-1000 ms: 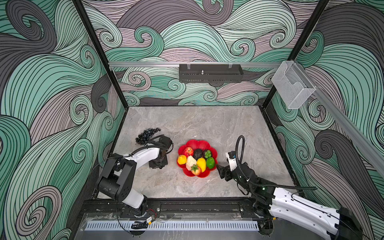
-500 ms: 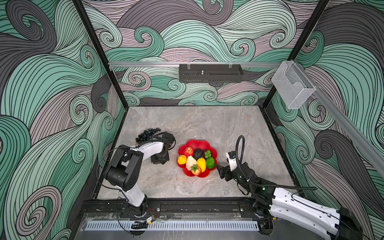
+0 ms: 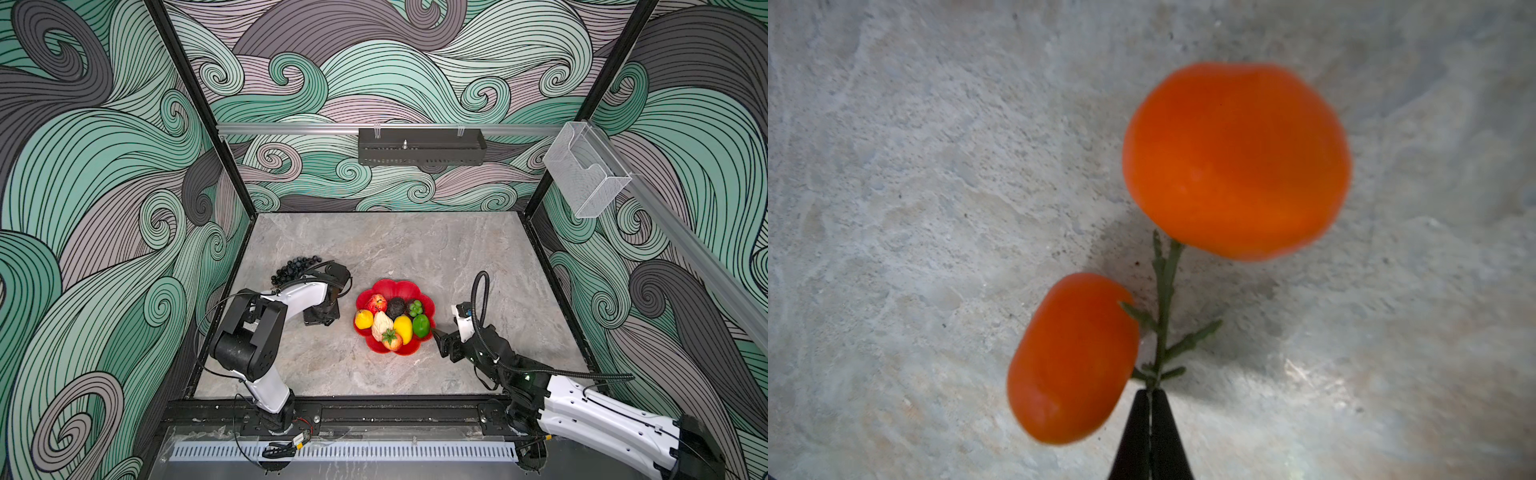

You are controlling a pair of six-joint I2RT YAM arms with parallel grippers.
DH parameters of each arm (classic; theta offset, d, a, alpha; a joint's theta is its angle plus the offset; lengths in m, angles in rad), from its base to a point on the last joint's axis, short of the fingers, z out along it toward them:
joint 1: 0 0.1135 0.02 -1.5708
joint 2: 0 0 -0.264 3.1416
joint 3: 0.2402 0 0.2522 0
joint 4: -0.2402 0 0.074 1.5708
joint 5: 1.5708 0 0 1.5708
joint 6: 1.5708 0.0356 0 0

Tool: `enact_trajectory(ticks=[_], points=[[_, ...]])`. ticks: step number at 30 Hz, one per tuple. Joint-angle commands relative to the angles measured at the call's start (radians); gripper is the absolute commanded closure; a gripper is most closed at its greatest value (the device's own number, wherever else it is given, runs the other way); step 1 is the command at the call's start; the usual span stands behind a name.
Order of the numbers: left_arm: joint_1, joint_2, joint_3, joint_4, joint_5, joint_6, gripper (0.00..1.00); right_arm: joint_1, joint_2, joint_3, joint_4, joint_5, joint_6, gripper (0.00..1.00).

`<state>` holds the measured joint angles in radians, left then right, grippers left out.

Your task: Place and organize the fake fruits in the fruit bowl

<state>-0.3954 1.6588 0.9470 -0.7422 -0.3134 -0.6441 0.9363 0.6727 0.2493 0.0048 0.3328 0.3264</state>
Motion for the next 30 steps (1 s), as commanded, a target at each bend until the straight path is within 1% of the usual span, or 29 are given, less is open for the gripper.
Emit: enact_trajectory(ticks=[1,8,11,12,14,15,19,22,24,26,30], points=[[0.002,-0.062,0.008,0.013,0.020,-0.015,1.00,-0.007,-0.002,-0.004,0.021,-0.001,0.003,0.19],[0.001,-0.140,-0.011,0.026,0.057,-0.030,1.00,-0.005,0.002,-0.003,0.023,-0.002,0.004,0.19],[0.002,-0.141,-0.007,-0.001,0.029,-0.021,1.00,-0.006,0.002,-0.002,0.023,-0.003,0.004,0.19],[0.001,-0.125,0.001,-0.018,0.009,-0.017,0.98,-0.005,0.002,-0.002,0.025,-0.002,0.004,0.19],[0.000,-0.091,0.016,-0.034,-0.012,0.002,0.86,-0.005,0.002,-0.003,0.027,-0.007,0.004,0.18],[0.000,-0.074,0.024,-0.037,-0.013,0.010,0.83,-0.005,0.004,-0.003,0.028,-0.007,0.006,0.18],[0.000,-0.009,0.060,-0.038,-0.023,0.016,0.79,-0.006,0.011,-0.001,0.028,-0.009,0.004,0.18],[0.009,-0.012,0.073,-0.018,-0.027,0.008,0.77,-0.005,0.011,-0.001,0.027,-0.008,0.005,0.18],[0.016,-0.025,0.073,0.002,-0.030,0.009,0.73,-0.005,0.009,0.000,0.025,-0.009,0.004,0.18],[0.039,-0.019,0.085,0.007,-0.031,0.012,0.67,-0.006,0.005,-0.001,0.023,-0.007,0.004,0.18],[0.103,0.015,0.093,0.028,0.018,0.020,0.65,-0.005,-0.002,-0.002,0.022,-0.006,0.003,0.18]])
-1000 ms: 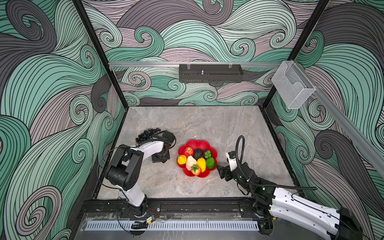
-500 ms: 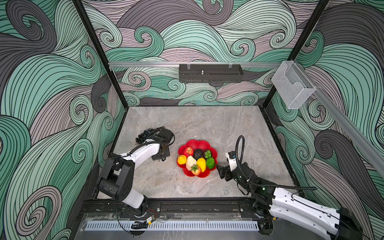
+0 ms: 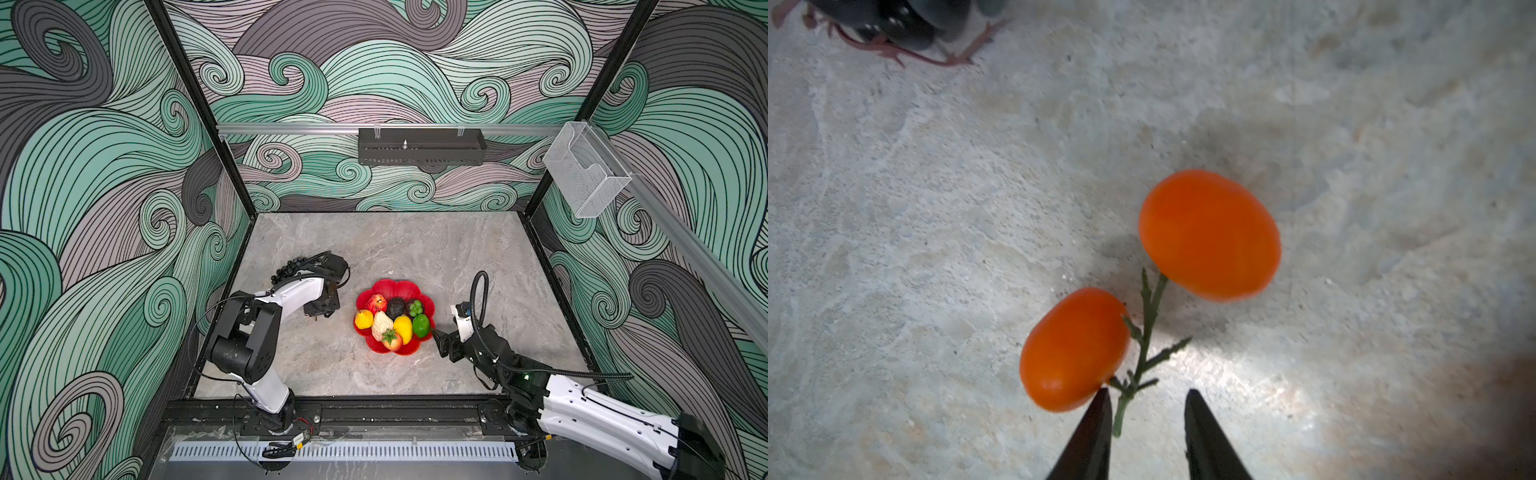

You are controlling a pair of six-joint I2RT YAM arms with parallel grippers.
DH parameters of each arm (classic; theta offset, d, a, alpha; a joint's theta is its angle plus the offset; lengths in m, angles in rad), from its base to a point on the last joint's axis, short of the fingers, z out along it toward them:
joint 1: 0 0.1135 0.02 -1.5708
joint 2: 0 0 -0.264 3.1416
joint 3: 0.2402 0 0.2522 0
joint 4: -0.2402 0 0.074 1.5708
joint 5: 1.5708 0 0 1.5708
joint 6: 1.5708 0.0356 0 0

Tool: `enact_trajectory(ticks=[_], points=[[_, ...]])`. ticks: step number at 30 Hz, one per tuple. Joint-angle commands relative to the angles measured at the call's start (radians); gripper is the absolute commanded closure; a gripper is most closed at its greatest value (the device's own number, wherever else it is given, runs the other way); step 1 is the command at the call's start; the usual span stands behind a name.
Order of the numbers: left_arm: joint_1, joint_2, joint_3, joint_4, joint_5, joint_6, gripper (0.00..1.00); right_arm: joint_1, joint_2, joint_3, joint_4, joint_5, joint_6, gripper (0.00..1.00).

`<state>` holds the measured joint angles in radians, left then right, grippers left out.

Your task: Place and organize the fake fruits in the fruit bowl

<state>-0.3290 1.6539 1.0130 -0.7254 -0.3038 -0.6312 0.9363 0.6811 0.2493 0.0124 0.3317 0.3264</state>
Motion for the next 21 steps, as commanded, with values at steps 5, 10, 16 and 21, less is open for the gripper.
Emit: enact_trajectory(ticks=[5,10,16,21], points=[[0.068,0.058,0.040,0.023,0.027,0.008,0.63,-0.006,-0.008,-0.002,0.016,-0.006,0.006,0.18],[0.085,0.054,0.035,0.026,0.026,0.008,0.72,-0.006,-0.003,-0.002,0.018,-0.006,0.005,0.18],[0.088,0.053,0.035,0.028,0.019,0.010,0.82,-0.005,0.001,-0.002,0.023,-0.008,0.005,0.18],[0.088,0.033,0.032,0.040,0.022,0.007,0.94,-0.006,0.008,-0.001,0.024,-0.009,0.004,0.18]])
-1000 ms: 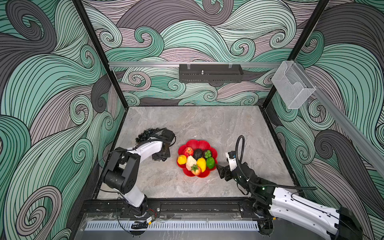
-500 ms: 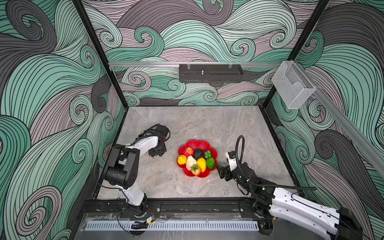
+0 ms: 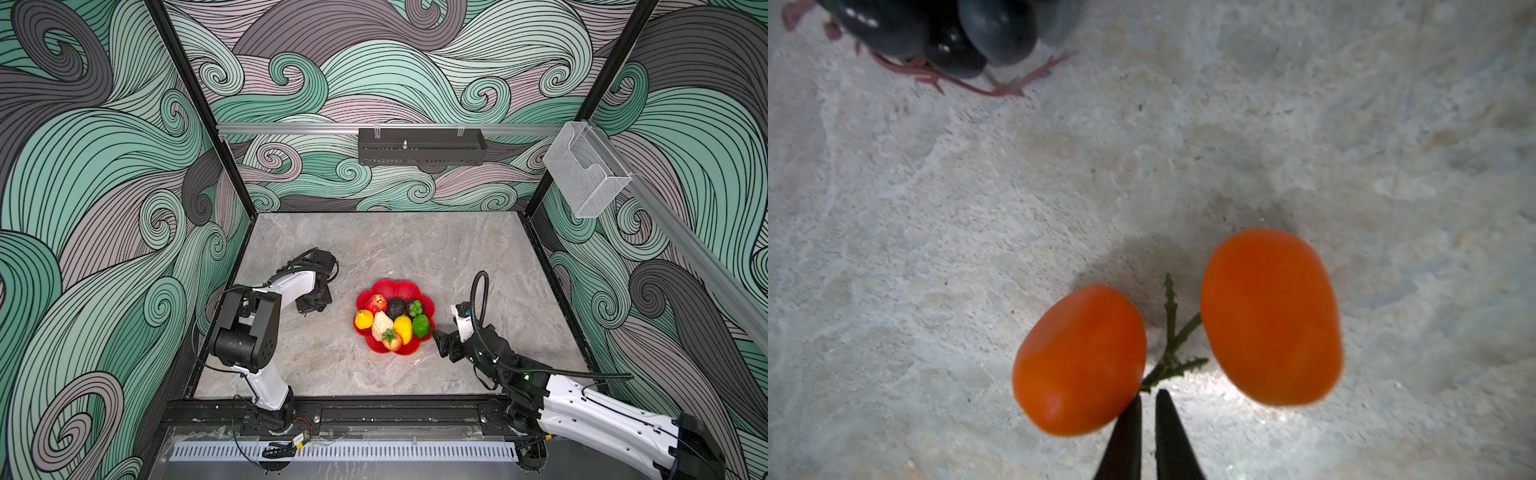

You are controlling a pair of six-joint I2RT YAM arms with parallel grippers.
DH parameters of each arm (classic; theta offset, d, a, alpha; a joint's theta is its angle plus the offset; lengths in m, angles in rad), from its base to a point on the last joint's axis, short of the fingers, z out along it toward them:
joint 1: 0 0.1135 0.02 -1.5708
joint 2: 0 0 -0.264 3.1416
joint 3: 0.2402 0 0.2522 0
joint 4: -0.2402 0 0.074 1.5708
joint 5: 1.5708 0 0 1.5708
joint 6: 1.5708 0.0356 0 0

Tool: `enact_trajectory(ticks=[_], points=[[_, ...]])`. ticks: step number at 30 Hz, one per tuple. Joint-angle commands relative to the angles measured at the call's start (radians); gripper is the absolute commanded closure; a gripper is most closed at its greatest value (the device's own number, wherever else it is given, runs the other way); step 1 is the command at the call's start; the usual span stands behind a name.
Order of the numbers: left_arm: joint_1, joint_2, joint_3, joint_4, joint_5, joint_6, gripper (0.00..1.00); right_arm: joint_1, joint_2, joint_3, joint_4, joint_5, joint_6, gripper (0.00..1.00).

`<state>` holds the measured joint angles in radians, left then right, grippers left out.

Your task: Place and organize the fake fruits in the fruit bowl

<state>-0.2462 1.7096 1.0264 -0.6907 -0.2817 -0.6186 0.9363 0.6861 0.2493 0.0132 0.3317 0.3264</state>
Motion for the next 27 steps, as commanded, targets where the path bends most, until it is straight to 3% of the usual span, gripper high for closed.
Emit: enact_trajectory(ticks=[1,15,17,20,24,27], points=[[0.006,-0.031,0.016,0.012,0.007,-0.006,0.97,-0.005,0.003,-0.001,0.023,-0.010,0.006,0.18],[0.004,-0.094,0.002,0.003,0.000,-0.023,1.00,-0.006,0.003,0.001,0.024,-0.009,0.005,0.18],[0.004,-0.077,0.004,-0.004,-0.011,-0.021,0.87,-0.006,0.001,0.000,0.024,-0.009,0.004,0.17],[0.004,-0.067,0.012,-0.022,-0.022,-0.023,0.81,-0.006,0.001,0.001,0.021,-0.010,0.004,0.18],[0.007,-0.129,-0.014,-0.003,-0.070,-0.023,0.59,-0.005,-0.004,-0.002,0.019,-0.009,0.008,0.18],[0.030,-0.126,-0.006,0.007,-0.068,-0.016,0.56,-0.006,-0.005,-0.001,0.023,-0.017,0.015,0.17]])
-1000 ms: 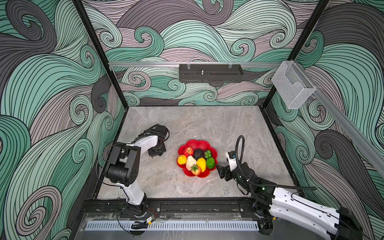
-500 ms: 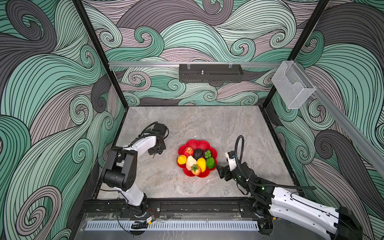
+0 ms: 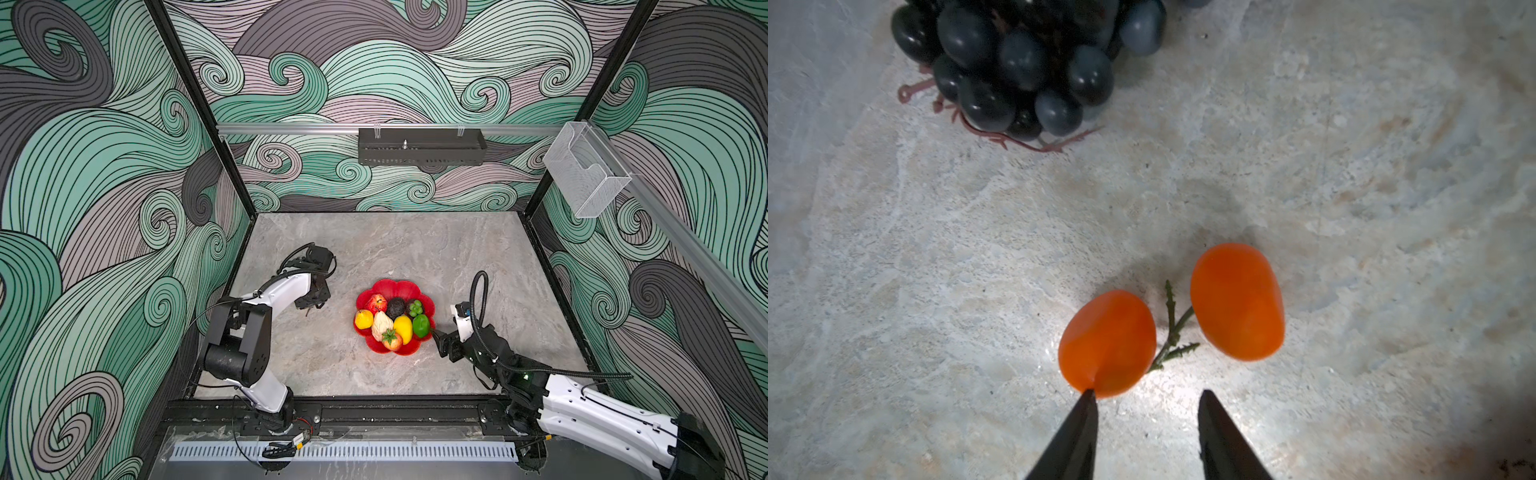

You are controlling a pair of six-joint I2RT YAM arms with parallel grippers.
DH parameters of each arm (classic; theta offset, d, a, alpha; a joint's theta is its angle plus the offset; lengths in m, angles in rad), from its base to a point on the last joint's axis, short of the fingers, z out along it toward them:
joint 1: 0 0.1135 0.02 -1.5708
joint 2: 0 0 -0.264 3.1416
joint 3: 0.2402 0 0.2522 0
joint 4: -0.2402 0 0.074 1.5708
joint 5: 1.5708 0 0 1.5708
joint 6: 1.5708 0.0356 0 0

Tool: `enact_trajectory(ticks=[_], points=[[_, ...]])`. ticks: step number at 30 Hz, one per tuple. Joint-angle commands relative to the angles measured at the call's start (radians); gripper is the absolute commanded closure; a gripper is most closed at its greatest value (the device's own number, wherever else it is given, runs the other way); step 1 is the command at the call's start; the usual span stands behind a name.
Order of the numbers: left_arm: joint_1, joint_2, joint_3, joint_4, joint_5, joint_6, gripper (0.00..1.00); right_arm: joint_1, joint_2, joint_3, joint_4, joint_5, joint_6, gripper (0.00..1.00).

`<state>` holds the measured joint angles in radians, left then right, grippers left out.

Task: Place and organize the fake fruits in the fruit bowl
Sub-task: 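Close the left gripper on the tomato vine stem and lift it, then carry the tomato vine over the bowl with the left gripper while the right gripper approaches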

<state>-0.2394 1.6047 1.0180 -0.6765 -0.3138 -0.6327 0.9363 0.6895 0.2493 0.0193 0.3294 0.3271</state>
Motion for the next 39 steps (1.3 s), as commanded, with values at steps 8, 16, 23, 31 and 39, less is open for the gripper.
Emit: enact_trajectory(ticks=[8,16,23,31,39], points=[[0.110,0.056,0.040,-0.006,-0.001,0.001,0.20,-0.005,0.007,0.018,0.005,-0.052,0.028,0.17],[0.112,0.138,0.030,0.030,0.155,0.027,0.37,-0.005,-0.014,0.010,-0.009,-0.025,0.026,0.17],[0.100,0.120,0.009,0.046,0.253,0.011,0.64,-0.005,-0.028,0.029,-0.029,-0.021,0.027,0.17],[0.097,-0.157,-0.162,0.213,0.482,-0.140,0.73,-0.006,-0.008,0.144,-0.106,-0.028,0.067,0.16],[0.046,-0.399,-0.252,0.393,0.666,-0.397,0.77,-0.005,0.160,0.281,-0.021,-0.195,0.206,0.17]])
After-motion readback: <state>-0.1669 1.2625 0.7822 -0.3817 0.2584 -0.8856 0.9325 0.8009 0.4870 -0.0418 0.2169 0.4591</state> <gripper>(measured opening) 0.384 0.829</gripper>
